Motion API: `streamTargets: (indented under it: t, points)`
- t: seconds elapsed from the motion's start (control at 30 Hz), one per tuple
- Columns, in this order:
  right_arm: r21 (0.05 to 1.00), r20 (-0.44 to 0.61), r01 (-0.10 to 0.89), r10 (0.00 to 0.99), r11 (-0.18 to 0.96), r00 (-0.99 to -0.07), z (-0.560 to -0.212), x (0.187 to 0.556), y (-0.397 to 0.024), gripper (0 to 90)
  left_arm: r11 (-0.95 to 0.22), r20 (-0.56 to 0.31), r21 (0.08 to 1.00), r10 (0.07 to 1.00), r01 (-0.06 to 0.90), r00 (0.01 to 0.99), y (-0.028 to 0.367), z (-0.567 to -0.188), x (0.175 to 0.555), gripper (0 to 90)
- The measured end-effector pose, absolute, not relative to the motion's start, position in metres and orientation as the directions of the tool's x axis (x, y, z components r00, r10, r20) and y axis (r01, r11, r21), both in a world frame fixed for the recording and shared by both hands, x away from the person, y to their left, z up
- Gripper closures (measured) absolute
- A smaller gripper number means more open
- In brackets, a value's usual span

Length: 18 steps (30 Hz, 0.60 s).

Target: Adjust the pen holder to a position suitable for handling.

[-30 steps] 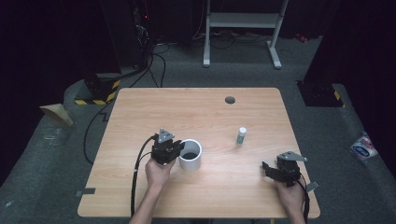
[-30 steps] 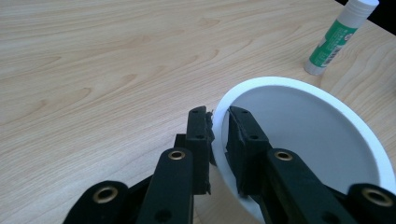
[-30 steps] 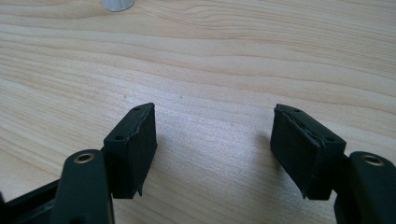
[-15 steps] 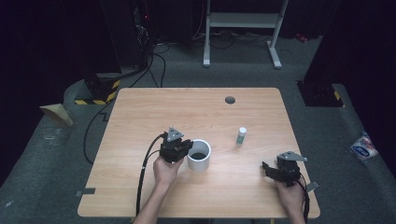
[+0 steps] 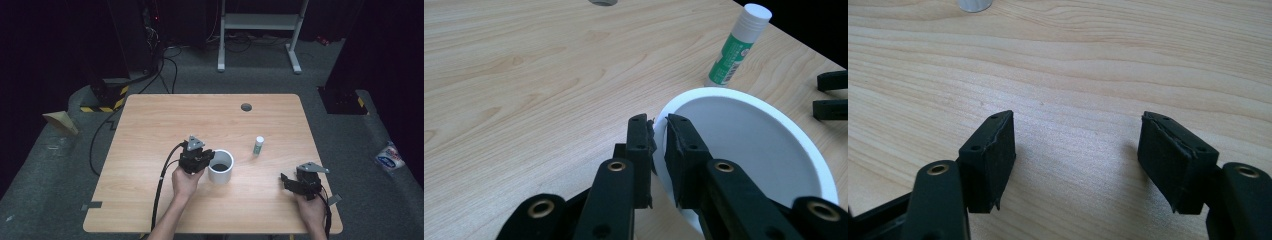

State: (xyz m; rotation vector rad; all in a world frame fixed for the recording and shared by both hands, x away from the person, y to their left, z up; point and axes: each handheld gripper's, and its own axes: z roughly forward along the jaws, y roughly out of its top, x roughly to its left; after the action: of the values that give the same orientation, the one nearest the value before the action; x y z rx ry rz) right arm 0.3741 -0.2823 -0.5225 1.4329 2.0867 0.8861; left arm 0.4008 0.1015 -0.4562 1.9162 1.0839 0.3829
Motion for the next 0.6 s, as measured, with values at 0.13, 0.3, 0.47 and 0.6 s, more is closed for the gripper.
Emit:
streamTargets:
  t: [0.13,0.3,0.47,0.6]
  points:
    - [0.724,-0.009,0.642,0.935,0.251,-0.355,-0.523,0.374,-0.282,31.4,-0.227,-0.152,0.813,0.806,0.536,0.572,0.102,-0.456,0.401,78.2]
    - [0.724,-0.009,0.642,0.935,0.251,-0.356,-0.523,0.374,-0.282,31.4,-0.185,-0.175,0.835,0.803,0.518,0.569,0.107,-0.450,0.398,61.1]
    - [0.725,-0.011,0.640,0.934,0.253,-0.357,-0.523,0.374,-0.282,31.4,-0.158,-0.177,0.846,0.819,0.510,0.547,0.119,-0.446,0.396,47.7]
    - [0.725,-0.010,0.641,0.934,0.252,-0.356,-0.523,0.374,-0.282,31.4,-0.154,-0.157,0.850,0.839,0.504,0.521,0.131,-0.446,0.394,46.1]
